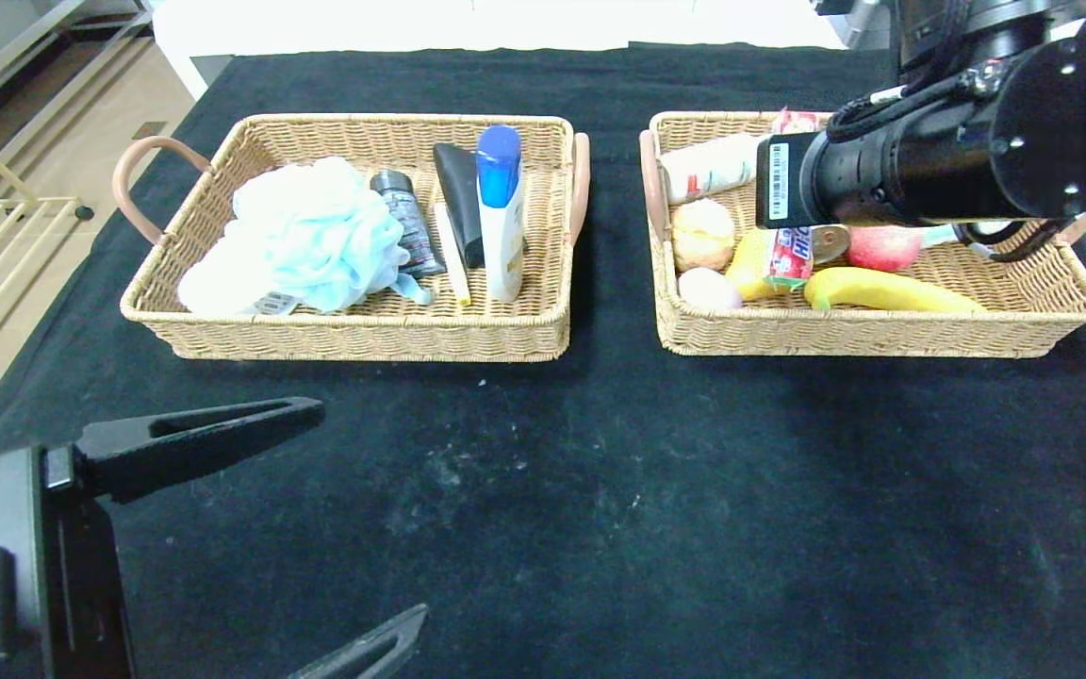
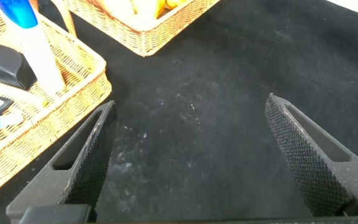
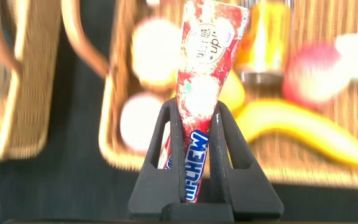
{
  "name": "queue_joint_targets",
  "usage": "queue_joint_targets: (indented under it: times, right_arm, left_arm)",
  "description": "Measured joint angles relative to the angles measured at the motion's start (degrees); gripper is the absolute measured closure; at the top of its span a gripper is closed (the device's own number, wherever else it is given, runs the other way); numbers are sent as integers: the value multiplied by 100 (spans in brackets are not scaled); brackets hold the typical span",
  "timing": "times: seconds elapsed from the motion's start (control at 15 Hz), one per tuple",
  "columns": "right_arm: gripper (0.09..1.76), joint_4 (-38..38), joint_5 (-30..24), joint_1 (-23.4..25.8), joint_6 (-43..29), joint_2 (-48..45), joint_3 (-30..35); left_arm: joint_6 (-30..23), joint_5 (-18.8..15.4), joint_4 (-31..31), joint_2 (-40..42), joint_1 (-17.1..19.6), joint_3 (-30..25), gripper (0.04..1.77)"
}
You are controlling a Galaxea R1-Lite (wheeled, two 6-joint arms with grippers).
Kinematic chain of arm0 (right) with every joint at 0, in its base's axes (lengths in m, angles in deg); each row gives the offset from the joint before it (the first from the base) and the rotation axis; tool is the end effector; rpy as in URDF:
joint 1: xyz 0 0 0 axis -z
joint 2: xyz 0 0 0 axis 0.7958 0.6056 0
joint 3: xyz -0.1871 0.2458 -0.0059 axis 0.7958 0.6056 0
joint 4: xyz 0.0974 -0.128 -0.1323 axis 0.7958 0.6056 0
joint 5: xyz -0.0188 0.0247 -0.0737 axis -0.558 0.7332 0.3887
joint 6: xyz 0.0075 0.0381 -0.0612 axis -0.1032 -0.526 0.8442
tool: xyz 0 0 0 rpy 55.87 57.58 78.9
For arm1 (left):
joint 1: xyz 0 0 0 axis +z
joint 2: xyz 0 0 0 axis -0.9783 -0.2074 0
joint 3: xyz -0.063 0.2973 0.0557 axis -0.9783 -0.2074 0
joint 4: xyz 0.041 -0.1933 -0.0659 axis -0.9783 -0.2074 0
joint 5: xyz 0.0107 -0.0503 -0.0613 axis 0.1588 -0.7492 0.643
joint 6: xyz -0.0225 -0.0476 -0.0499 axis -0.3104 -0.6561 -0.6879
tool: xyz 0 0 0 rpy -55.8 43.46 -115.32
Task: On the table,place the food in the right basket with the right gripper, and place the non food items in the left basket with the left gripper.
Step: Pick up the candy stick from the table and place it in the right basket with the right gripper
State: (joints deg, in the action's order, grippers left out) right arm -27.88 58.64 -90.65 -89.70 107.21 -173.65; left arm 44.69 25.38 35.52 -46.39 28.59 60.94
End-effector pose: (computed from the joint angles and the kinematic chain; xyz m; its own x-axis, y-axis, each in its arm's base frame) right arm 0.3438 0.2151 0.3471 0.9652 0.0246 -0.2604 -0.0336 0.9990 -0.0304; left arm 0.1236 -0.1457 0.2445 0.6408 -0.7677 0.0015 0.7357 0.6146 0.2846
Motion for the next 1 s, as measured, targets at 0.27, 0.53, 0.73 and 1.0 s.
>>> queue_joint_targets:
  times: [0.27, 0.53, 0.73, 1.0]
  right_arm:
    - [152, -880, 0, 212, 282, 344, -4]
    - [152, -1512, 1, 304, 522, 586, -4]
    - [152, -1919, 1, 312, 635, 724, -4]
    - [152, -1944, 20, 315, 646, 840, -13]
  left_arm:
    - [-2, 0, 0, 11, 5, 15, 9]
    - [-7, 5, 0, 18, 5, 17, 9]
    - [-11, 9, 0, 24, 5, 26, 9]
    - [-5, 9, 0, 35, 6, 20, 9]
